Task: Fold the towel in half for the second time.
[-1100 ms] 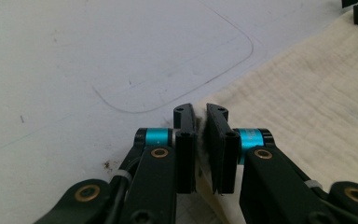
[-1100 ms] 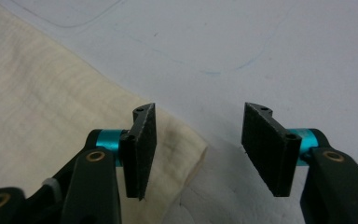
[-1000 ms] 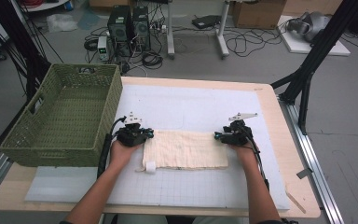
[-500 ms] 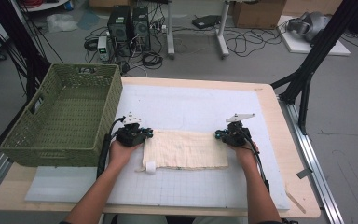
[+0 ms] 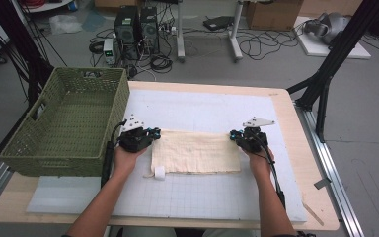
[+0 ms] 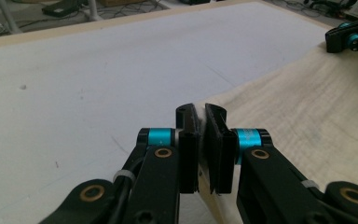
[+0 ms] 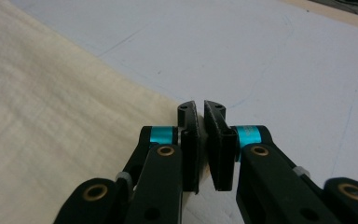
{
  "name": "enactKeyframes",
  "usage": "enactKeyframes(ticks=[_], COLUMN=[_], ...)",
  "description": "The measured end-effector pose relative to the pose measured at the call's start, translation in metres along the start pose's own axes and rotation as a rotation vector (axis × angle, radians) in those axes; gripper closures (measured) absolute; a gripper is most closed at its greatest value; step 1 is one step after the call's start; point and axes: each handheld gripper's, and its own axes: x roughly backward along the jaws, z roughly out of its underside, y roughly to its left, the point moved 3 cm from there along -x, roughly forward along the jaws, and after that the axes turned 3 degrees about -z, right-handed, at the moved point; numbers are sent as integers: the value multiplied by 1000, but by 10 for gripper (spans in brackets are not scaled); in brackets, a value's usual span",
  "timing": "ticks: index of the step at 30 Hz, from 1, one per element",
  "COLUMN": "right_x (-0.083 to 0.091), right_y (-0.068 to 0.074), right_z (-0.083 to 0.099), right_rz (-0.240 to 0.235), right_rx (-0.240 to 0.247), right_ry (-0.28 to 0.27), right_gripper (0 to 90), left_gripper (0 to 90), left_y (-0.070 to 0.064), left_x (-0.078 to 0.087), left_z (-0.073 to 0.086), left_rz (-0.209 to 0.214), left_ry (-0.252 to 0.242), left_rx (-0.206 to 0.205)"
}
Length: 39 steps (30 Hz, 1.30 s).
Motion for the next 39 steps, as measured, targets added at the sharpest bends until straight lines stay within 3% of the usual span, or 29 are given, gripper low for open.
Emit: enactKeyframes(ticks=[9,12,15,18,28,34,39], right_x=[27,34,40,43,48,54,57], right_y=[9,13,18,22,33,41,44], right_z=[-4,-1,-1,1,24,34,43], right_rz=[-42,-51,-55,-62,-91,-103,-107], right_rx=[41,54,75,84,83,101,105], right_ry=[-76,-82,-92,-94,-98,-85,-63], right_gripper=[848,848,848,847,847,847,847], left_gripper=[836,836,836,834,827,804,723], left_y=[-10,-15,-15,-17,-28,-34,-37], left_x=[20,23,26,30,37,44,55], left_z=[-7,-5,-1,3,15,25,28], left_rz=[39,39,36,50,60,66,65], left_ry=[-14,0,-4,5,40,63,69], left_rx=[-31,-62,-59,-46,-81,-56,-31])
